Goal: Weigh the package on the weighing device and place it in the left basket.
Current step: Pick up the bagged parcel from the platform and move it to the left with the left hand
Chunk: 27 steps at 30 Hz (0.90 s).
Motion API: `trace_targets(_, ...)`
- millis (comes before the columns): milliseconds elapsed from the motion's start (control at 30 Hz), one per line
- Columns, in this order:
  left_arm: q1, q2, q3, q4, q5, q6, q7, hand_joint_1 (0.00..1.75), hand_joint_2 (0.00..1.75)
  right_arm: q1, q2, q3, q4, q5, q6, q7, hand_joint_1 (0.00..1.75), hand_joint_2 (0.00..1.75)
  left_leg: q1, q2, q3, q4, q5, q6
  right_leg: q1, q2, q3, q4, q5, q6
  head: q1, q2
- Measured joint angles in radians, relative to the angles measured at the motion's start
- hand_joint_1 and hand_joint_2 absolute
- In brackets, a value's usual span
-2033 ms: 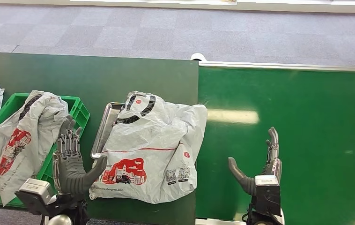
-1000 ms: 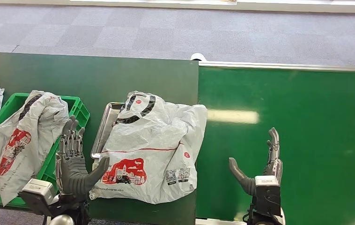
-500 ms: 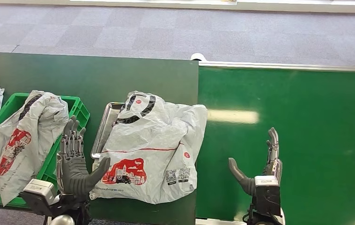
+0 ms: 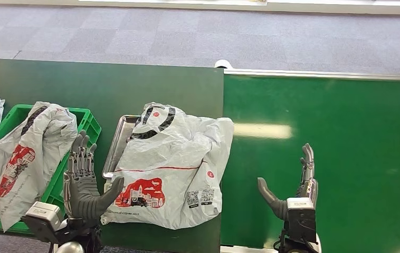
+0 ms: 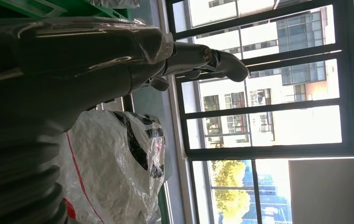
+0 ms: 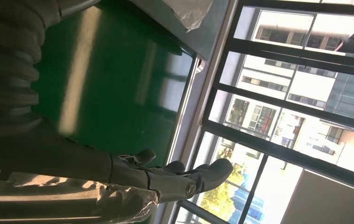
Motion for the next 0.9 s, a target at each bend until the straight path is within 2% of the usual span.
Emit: trace_targets(900,-0.001,0.0,-0.001,0.001,0.0,0.001,0.001,0.0,1.75,0.001,0.0,-0.001,0.0,0.0,-0.002,0.0,0.0,1.75,0.0,0.0,0.0,0.0,0.0,0.0,0.0,0.0,0.0,0.0,0.0,0.0,0.0,0.0)
